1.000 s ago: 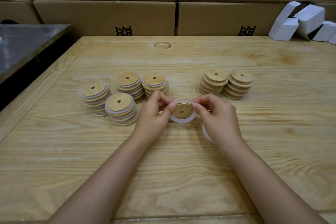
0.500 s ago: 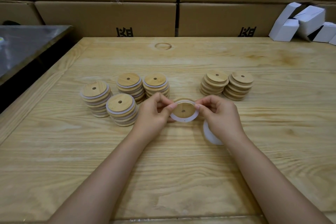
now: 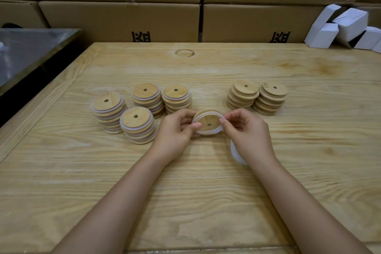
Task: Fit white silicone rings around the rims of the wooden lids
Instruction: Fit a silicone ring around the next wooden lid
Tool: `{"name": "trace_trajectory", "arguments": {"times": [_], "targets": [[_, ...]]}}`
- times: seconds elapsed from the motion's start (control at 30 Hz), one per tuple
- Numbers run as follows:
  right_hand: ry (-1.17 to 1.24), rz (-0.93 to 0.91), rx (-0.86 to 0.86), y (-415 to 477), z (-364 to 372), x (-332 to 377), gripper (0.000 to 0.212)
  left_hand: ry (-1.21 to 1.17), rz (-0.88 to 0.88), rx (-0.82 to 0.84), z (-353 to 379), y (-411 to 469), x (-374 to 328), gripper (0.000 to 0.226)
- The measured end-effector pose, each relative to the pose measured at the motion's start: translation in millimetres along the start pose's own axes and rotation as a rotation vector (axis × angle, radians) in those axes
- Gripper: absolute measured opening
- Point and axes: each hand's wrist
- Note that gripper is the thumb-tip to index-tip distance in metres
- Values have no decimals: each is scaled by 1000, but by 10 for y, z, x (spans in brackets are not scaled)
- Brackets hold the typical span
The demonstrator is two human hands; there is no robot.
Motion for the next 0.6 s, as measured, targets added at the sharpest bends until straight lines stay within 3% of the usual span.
{"name": "trace_trajectory", "arguments": {"times": [0.6], "targets": [[307,86,106,47,-56,91,9,-350,-114,-18,31,-24,-58,19]]}}
Point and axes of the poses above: each hand's wrist, its own y-axis towards the middle knuckle, its own z-axis out of the palm, x = y × z, and after that the axes turned 11 degrees about y, right-handed
